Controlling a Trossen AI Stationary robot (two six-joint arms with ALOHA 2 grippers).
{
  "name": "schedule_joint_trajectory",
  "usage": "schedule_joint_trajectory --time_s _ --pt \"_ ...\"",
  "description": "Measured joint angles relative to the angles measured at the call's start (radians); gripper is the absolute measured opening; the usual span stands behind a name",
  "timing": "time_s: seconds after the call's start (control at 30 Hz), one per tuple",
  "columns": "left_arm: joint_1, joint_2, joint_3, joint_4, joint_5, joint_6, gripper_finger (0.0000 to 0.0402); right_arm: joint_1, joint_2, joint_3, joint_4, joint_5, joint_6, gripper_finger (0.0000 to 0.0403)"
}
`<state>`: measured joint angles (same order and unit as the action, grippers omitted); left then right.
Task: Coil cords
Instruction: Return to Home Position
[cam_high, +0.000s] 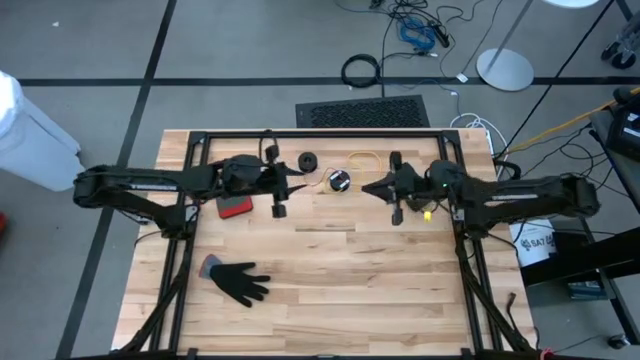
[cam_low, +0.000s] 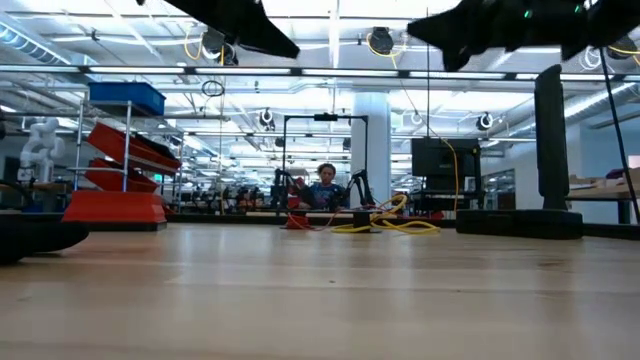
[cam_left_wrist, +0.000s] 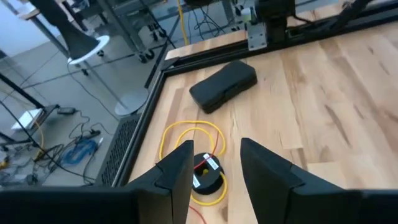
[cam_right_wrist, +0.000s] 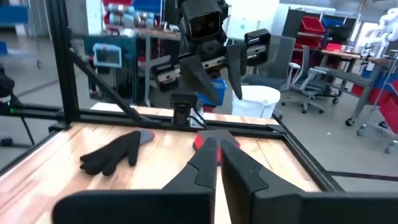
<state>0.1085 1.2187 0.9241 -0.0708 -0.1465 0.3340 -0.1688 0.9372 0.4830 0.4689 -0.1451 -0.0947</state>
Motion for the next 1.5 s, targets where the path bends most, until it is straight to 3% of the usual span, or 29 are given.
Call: schedule_joint_trajectory --time_s 0.27,0.53,0.7,1.27,1.5 --pt "0.000 -0.136 0.000 -0.099 0.028 -0.037 0.0140 0.000 -0.202 0.166 -0.383 0.067 -0.093 0.0066" --pt "0.000 -0.287 0.000 -0.200 0.066 -0.042 0.0139 0.000 -0.334 0.214 -0.539 0.069 -0.112 0.0115" --pt "0.000 -0.387 -0.025 -0.257 0.065 -0.068 0.0139 0.000 -0.396 0.214 -0.616 0.069 -0.112 0.0121" --pt "0.000 -0.836 -0.372 -0.208 0.033 -0.195 0.0138 0.000 -0.532 0.214 -0.726 0.066 -0.141 0.0121" --pt "0.000 -0.961 -0.473 -0.166 0.022 -0.225 0.0138 0.000 -0.585 0.173 -0.735 0.042 -0.139 0.0121"
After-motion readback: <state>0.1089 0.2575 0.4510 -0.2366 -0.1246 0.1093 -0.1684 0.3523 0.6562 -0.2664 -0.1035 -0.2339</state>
